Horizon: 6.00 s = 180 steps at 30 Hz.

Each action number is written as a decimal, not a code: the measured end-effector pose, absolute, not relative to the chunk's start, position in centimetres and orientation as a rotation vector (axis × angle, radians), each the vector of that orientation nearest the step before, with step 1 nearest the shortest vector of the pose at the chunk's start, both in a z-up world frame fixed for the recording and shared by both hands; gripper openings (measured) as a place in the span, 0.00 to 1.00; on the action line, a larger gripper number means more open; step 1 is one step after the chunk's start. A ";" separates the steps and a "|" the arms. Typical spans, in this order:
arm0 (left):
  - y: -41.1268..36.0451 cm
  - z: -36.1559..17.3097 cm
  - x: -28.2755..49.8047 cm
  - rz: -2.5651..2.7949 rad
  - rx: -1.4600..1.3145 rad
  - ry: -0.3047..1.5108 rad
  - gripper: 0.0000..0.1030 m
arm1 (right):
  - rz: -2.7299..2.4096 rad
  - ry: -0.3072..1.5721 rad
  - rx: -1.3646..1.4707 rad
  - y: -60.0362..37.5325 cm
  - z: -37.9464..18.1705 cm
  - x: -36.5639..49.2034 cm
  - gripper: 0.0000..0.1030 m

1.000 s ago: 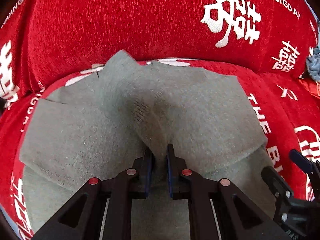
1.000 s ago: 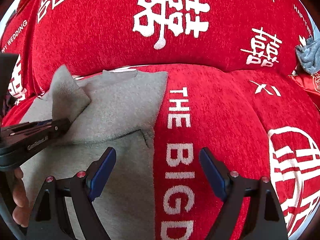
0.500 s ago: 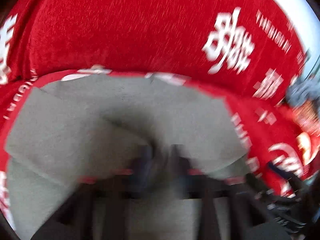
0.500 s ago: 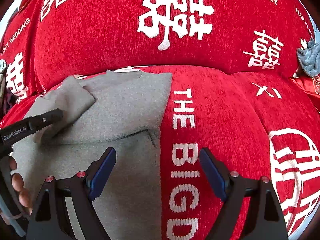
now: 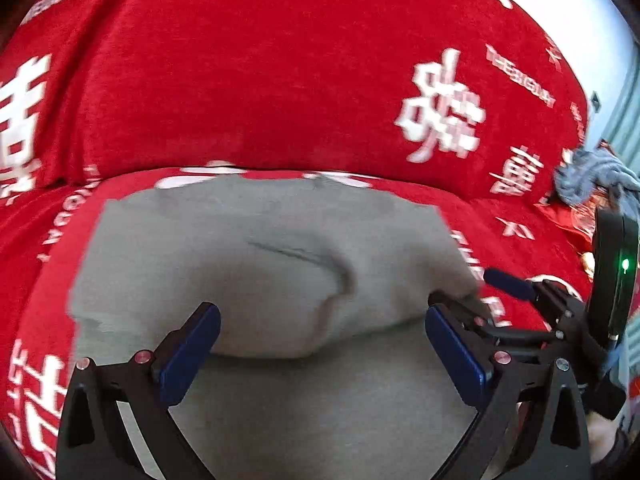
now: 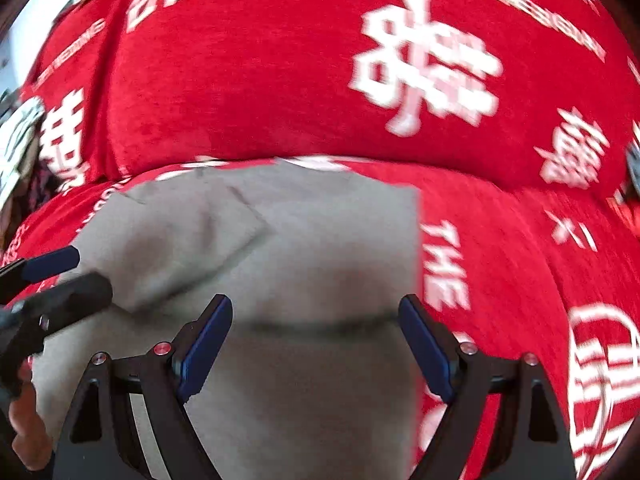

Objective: Fold small clothes
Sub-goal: 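Withdraw the left gripper and hover both grippers over the folded sweater, then move both grippers to the sweater hem and close them on it, then lift the hem with both grippers and fold it toward the collar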

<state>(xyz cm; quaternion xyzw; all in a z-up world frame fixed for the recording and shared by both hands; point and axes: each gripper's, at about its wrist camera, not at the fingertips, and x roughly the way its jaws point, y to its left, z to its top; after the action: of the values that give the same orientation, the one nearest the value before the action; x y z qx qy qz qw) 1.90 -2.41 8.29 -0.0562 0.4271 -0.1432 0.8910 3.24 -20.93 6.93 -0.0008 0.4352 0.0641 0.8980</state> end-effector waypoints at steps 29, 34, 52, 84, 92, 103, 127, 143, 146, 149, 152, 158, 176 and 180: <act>-0.2 3.8 5.0 -0.088 -0.034 0.976 1.00 | -0.019 0.849 0.168 -27.3 7.4 2.4 0.76; -0.9 3.1 5.0 -0.067 0.023 0.997 1.00 | 0.120 0.905 -0.013 -20.7 5.6 4.5 0.77; -1.1 1.7 -1.4 -0.100 0.058 1.018 1.00 | 0.096 0.996 -0.044 -19.9 2.2 -3.4 0.77; -0.5 1.0 -17.4 -0.156 0.163 1.025 1.00 | 0.243 1.043 -0.352 -13.1 0.2 -19.0 0.99; -0.3 0.9 -17.7 -0.157 0.143 1.032 1.00 | 0.249 1.045 -0.415 -13.9 -0.6 -20.4 0.99; 4.5 1.5 -18.1 -0.039 -0.009 1.091 1.00 | 0.110 1.067 -0.110 -21.7 1.8 -21.2 1.00; 10.0 -0.9 -19.3 -0.071 -0.291 1.248 0.70 | 0.251 1.186 0.130 -22.9 -0.9 -22.1 0.15; 10.1 4.0 -19.5 -0.148 -0.239 1.158 0.14 | 0.428 1.001 0.281 -25.1 4.6 -21.3 0.12; 10.8 5.6 -17.9 -0.171 -0.277 1.110 0.14 | 0.402 0.923 0.313 -26.2 6.4 -19.6 0.12; 11.0 7.6 -15.0 -0.167 -0.292 1.029 0.14 | 0.360 0.857 0.338 -27.4 7.9 -17.3 0.12; 11.2 8.4 -11.3 -0.141 -0.299 0.985 0.14 | 0.327 0.826 0.386 -27.8 8.5 -14.3 0.12; 11.4 4.8 -5.2 -0.112 -0.330 1.062 0.14 | 0.265 0.889 0.386 -27.2 6.4 -9.4 0.12; 13.0 4.0 -9.1 -0.217 -0.438 1.071 0.88 | 0.289 0.898 0.512 -28.3 3.9 -11.9 0.71; 11.9 4.2 -9.2 -0.210 -0.413 1.083 0.88 | 0.308 0.908 0.511 -28.2 3.8 -11.9 0.71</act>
<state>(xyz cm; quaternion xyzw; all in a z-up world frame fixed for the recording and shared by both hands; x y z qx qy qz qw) -9.20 11.92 4.22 -0.1949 0.5105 -0.0992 0.8316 -11.88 -28.17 3.84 0.2431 0.4322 0.1465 0.8560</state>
